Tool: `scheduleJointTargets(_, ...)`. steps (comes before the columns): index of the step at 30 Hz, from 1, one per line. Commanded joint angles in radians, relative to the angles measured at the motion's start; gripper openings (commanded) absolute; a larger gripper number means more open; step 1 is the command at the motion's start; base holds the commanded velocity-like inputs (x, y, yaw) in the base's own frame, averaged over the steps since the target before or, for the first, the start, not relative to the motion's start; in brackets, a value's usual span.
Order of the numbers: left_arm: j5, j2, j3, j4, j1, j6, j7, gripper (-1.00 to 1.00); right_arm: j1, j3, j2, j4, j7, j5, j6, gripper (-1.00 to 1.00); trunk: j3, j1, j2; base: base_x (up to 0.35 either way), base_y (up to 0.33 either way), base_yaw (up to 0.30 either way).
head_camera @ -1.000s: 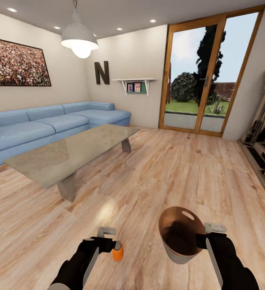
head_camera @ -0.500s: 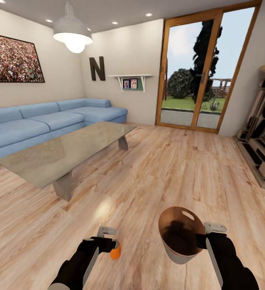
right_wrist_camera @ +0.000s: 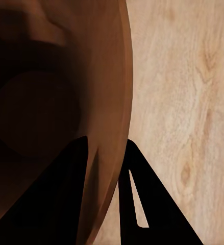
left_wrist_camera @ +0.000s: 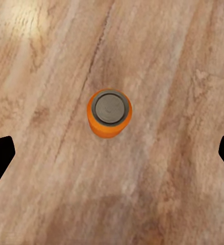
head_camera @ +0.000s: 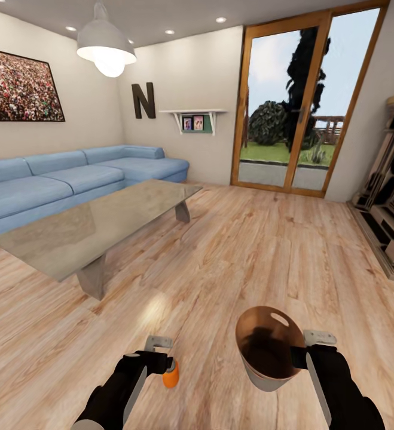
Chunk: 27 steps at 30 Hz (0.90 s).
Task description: Put the three can of soda from the living room inside the tash can in the kitchen.
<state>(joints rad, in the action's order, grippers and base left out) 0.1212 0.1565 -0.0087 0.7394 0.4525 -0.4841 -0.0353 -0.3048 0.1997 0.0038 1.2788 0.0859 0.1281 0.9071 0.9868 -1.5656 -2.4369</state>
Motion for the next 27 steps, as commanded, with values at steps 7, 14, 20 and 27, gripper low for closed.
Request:
scheduleJointTargets(7, 0.000, 0.000, -0.001, -0.001, 0.000, 0.013, 0.000, 1.00, 0.000, 0.000, -0.001, 0.003, -0.003, -0.005, 0.007, -1.00, 0.010, 0.000, 0.000, 0.000, 0.000, 0.000)
scheduleJointTargets(14, 0.000, 0.000, -0.001, -0.002, 0.000, 0.027, 0.000, 1.00, 0.000, 0.000, -0.001, 0.047, -0.003, -0.005, 0.073, -1.00, 0.022, 0.000, 0.000, 0.000, 0.000, 0.000)
scheduleJointTargets(20, 0.000, 0.000, -0.001, -0.003, 0.000, 0.028, 0.000, 1.00, 0.000, 0.000, -0.001, 0.055, -0.004, -0.005, 0.081, -1.00, 0.031, 0.000, 0.000, 0.000, 0.000, 0.000)
scheduleJointTargets(27, 0.000, 0.000, -0.001, -0.003, 0.000, 0.028, 0.000, 1.00, 0.000, 0.000, -0.002, 0.060, -0.005, -0.005, 0.082, -1.00, 0.042, 0.000, 0.000, 0.000, 0.000, 0.000)
